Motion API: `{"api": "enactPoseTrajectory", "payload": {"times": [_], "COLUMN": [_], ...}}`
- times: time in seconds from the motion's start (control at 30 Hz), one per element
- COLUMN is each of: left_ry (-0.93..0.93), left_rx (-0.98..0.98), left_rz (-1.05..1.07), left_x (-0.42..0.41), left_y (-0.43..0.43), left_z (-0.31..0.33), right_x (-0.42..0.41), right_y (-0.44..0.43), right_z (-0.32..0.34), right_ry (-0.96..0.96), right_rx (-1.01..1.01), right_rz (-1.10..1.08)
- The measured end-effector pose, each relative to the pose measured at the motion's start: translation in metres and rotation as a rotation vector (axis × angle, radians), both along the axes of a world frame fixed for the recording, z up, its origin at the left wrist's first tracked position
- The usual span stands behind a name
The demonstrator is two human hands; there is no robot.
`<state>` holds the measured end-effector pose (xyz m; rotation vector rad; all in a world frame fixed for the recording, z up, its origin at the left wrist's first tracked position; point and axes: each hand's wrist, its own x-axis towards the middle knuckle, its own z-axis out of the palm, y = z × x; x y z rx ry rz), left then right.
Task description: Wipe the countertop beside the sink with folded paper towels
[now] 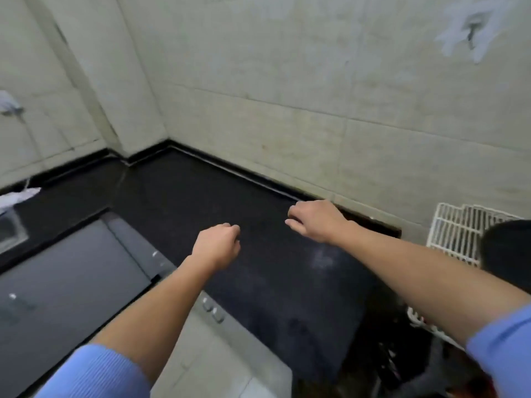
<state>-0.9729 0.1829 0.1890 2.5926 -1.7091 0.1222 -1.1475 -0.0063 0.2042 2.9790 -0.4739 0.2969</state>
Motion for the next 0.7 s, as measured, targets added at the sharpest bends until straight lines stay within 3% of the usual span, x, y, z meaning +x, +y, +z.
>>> {"api": "enactPoseTrajectory", "payload": {"times": [0.37,0.7], "left_ry": [-0.031,0.043], "left_rx": [0.017,0.052], "left_rz": [0.315,0.558], "left_x": [0.219,0.347], "left_y": [0.233,0.327], "left_z": [0.015,-0.016], "right_x": [0.272,0.466], "right_y": [0.193,0.267], "right_z": [0.002,-0.023], "right_ry": [-0.018,0.030], "right_rx": [0.033,-0.003], "right_rz": [0.306,0.553]}}
